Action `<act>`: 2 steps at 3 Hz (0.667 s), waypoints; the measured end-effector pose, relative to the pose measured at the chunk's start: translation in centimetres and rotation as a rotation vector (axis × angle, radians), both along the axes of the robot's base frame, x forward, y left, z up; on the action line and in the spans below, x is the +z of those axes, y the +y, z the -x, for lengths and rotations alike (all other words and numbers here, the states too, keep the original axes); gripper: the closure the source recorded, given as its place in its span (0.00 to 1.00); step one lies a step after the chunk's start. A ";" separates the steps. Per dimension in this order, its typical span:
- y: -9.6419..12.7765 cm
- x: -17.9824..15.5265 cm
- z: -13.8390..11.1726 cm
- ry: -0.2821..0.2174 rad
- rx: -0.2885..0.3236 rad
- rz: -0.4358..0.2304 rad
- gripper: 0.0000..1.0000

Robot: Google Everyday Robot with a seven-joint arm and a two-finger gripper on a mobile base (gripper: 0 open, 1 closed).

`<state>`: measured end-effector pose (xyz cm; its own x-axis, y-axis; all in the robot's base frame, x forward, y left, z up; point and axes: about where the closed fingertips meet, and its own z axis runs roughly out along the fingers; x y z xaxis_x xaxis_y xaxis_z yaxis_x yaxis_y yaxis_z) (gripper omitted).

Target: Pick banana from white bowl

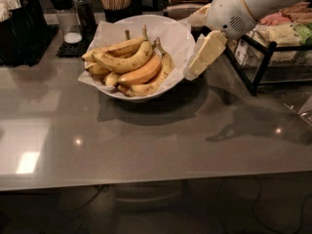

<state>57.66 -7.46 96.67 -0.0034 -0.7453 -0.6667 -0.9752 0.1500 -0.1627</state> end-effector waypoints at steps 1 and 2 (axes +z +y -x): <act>-0.3 -0.4 -0.1 0.006 -0.024 -0.019 0.00; 0.6 -1.7 -1.3 0.027 -0.045 -0.058 0.00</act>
Offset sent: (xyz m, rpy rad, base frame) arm 0.0295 0.0126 -0.0315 0.1087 0.0475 -0.0836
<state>58.97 -6.84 94.96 -0.0546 -0.7043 -0.7078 -0.9710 0.2026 -0.1267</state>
